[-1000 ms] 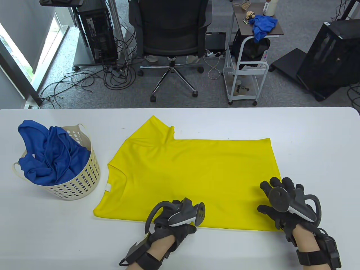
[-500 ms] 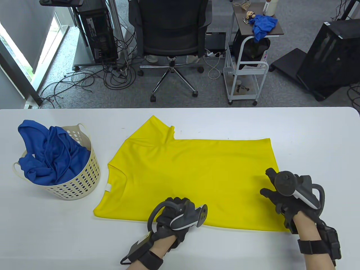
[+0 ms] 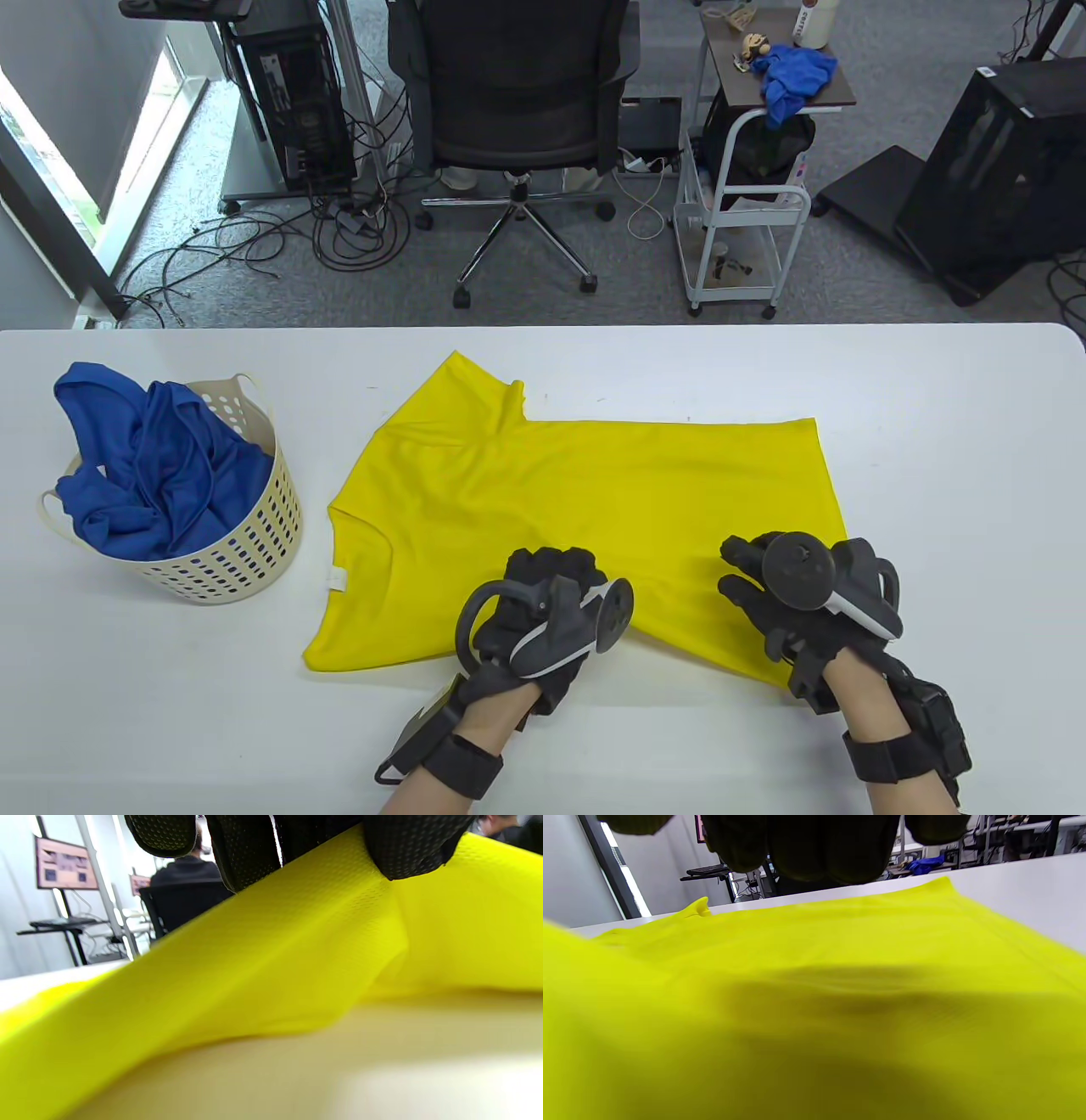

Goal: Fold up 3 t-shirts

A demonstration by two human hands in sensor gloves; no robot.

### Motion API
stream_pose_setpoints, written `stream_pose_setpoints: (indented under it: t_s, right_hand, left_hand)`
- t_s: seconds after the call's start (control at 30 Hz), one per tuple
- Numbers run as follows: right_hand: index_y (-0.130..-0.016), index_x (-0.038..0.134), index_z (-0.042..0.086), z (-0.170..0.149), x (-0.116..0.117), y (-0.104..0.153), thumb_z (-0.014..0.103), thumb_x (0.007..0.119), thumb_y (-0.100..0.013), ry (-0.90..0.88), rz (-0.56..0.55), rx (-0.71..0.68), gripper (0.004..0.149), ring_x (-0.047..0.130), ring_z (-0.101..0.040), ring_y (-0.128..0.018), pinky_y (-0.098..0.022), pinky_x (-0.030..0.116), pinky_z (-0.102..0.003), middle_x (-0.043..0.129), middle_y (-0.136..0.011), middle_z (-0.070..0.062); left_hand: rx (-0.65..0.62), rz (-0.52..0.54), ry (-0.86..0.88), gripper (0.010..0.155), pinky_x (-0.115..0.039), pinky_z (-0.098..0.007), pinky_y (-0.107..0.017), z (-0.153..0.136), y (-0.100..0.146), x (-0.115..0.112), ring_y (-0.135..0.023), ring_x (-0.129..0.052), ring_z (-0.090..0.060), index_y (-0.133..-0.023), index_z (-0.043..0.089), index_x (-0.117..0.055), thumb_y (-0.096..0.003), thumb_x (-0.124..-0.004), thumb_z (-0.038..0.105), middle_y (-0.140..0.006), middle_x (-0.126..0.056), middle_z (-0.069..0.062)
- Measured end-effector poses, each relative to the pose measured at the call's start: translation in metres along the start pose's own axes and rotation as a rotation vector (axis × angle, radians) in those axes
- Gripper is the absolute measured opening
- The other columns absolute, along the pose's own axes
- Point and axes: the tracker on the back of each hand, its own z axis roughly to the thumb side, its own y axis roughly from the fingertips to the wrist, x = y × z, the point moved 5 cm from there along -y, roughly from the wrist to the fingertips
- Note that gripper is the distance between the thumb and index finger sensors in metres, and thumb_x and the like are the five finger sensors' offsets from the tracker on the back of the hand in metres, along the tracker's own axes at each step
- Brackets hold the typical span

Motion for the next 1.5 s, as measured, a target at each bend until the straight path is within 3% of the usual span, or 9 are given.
stream_pose_setpoints:
  t_s: [0.17,0.3,0.47,0.67,0.93,1.03,1.13,1.27,1.5]
  right_hand:
    - [-0.097,0.063,0.024,0.009,0.006,0.001,0.052,0.061,-0.044,-0.014,0.011,-0.036,0.060,0.071,-0.040,-0.085,-0.067,0.051,-0.066,0.067,-0.097,-0.010]
    - [-0.098,0.061,0.025,0.011,0.005,0.003,0.050,0.058,-0.044,-0.111,0.001,-0.062,0.059,0.070,-0.040,-0.085,-0.067,0.050,-0.066,0.066,-0.097,-0.011]
    - [-0.097,0.063,0.026,0.010,0.004,0.005,0.056,0.051,-0.043,-0.174,0.004,-0.082,0.063,0.068,-0.041,-0.085,-0.068,0.049,-0.066,0.065,-0.098,-0.011]
    - [-0.099,0.060,0.019,0.008,0.005,0.006,0.072,0.048,-0.035,-0.346,0.016,-0.118,0.084,0.064,-0.044,-0.088,-0.068,0.046,-0.070,0.062,-0.100,-0.013]
    - [-0.103,0.048,0.011,0.036,0.008,0.011,0.073,0.062,-0.035,-0.158,-0.029,-0.124,0.093,0.060,-0.045,-0.090,-0.068,0.042,-0.074,0.055,-0.104,-0.016]
    - [-0.102,0.048,0.009,0.048,0.007,0.014,0.066,0.069,-0.039,-0.069,-0.108,-0.081,0.087,0.063,-0.044,-0.089,-0.067,0.044,-0.073,0.057,-0.102,-0.016]
    - [-0.098,0.059,0.012,0.049,0.002,0.018,0.054,0.075,-0.044,-0.056,-0.236,-0.003,0.070,0.072,-0.041,-0.083,-0.066,0.050,-0.072,0.068,-0.097,-0.013]
    - [-0.089,0.074,0.018,0.038,-0.001,0.018,0.042,0.076,-0.047,0.026,-0.311,0.066,0.048,0.083,-0.036,-0.074,-0.064,0.056,-0.070,0.080,-0.087,-0.007]
    - [-0.086,0.076,0.020,0.011,0.002,0.010,0.038,0.077,-0.047,0.113,-0.293,0.142,0.042,0.084,-0.035,-0.072,-0.064,0.056,-0.069,0.081,-0.084,-0.006]
  left_hand:
    - [0.061,0.067,-0.001,0.038,-0.066,-0.049,-0.075,0.013,-0.020,0.053,-0.091,-0.080,-0.014,-0.078,0.042,-0.078,-0.0429,-0.072,0.055,-0.099,-0.072,0.015]
    - [0.056,0.076,0.097,0.039,-0.067,-0.048,-0.074,0.031,-0.033,0.073,-0.090,-0.081,-0.014,-0.079,0.042,-0.078,-0.0430,-0.072,0.056,-0.099,-0.073,0.014]
    - [0.082,0.093,0.127,0.039,-0.067,-0.048,-0.074,0.051,-0.049,0.087,-0.090,-0.081,-0.014,-0.079,0.043,-0.078,-0.0432,-0.072,0.056,-0.099,-0.072,0.014]
    - [0.114,0.081,0.114,0.039,-0.068,-0.048,-0.073,0.060,-0.060,0.092,-0.090,-0.082,-0.014,-0.079,0.041,-0.079,-0.0435,-0.072,0.056,-0.099,-0.074,0.014]
    - [0.116,0.030,0.194,0.039,-0.070,-0.047,-0.072,0.067,-0.060,0.091,-0.087,-0.084,-0.014,-0.078,0.038,-0.080,-0.0439,-0.072,0.056,-0.096,-0.076,0.012]
    - [0.112,0.047,0.181,0.039,-0.070,-0.047,-0.071,0.070,-0.057,0.095,-0.087,-0.085,-0.013,-0.077,0.038,-0.080,-0.0438,-0.072,0.056,-0.096,-0.077,0.012]
    - [0.123,0.065,0.197,0.039,-0.071,-0.047,-0.071,0.065,-0.053,0.100,-0.086,-0.085,-0.014,-0.077,0.037,-0.081,-0.0437,-0.073,0.056,-0.095,-0.077,0.012]
    - [0.160,0.088,0.199,0.039,-0.071,-0.047,-0.071,0.046,-0.048,0.111,-0.086,-0.085,-0.014,-0.077,0.037,-0.081,-0.0439,-0.072,0.056,-0.095,-0.077,0.012]
    - [0.262,0.164,0.193,0.039,-0.071,-0.047,-0.071,-0.015,-0.033,0.135,-0.085,-0.086,-0.014,-0.076,0.035,-0.082,-0.0440,-0.072,0.055,-0.094,-0.078,0.012]
